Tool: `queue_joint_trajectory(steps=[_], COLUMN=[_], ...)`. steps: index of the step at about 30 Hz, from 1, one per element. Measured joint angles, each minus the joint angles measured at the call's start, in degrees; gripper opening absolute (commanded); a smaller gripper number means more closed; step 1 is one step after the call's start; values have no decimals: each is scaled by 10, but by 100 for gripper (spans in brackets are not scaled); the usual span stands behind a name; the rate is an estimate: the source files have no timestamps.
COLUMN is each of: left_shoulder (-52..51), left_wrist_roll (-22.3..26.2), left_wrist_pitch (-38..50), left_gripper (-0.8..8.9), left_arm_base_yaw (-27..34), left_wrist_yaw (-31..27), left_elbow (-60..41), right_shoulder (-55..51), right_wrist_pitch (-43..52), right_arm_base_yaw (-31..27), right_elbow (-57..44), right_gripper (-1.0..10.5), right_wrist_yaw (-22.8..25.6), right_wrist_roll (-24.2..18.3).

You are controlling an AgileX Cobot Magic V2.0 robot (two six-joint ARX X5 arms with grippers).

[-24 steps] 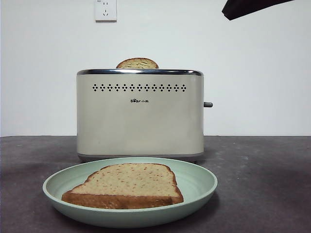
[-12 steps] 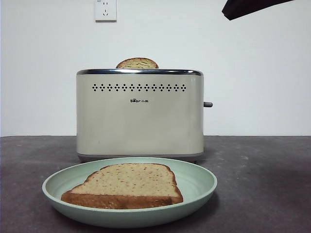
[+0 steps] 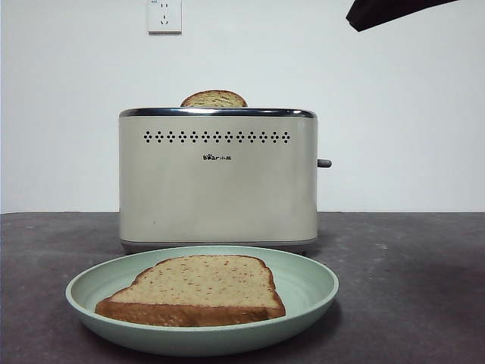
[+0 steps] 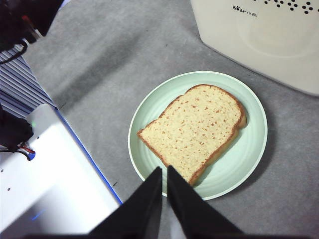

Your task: Take the bread from the toaster,put the bread on the plate,put the plate on the table

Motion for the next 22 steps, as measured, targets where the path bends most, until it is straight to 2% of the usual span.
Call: queue_joint_trajectory(steps=[12, 19, 22], left_shoulder=[-50, -79, -80], left_wrist_roll=[-8, -13, -15], left_wrist_pitch=[-9, -75, -76], left_gripper=[4, 4, 4], left_arm_base_yaw=[0, 0, 0], left_wrist_yaw=[0, 0, 2], left_elbow=[-46, -46, -46], right_shoulder=[0, 0, 0], right_wrist_pitch=[0, 0, 0], right_arm_base_yaw=[0, 0, 0], right_elbow=[0, 0, 0], right_gripper=[4, 4, 4], right_wrist_yaw=[0, 0, 0], right_wrist_roll=[0, 0, 0])
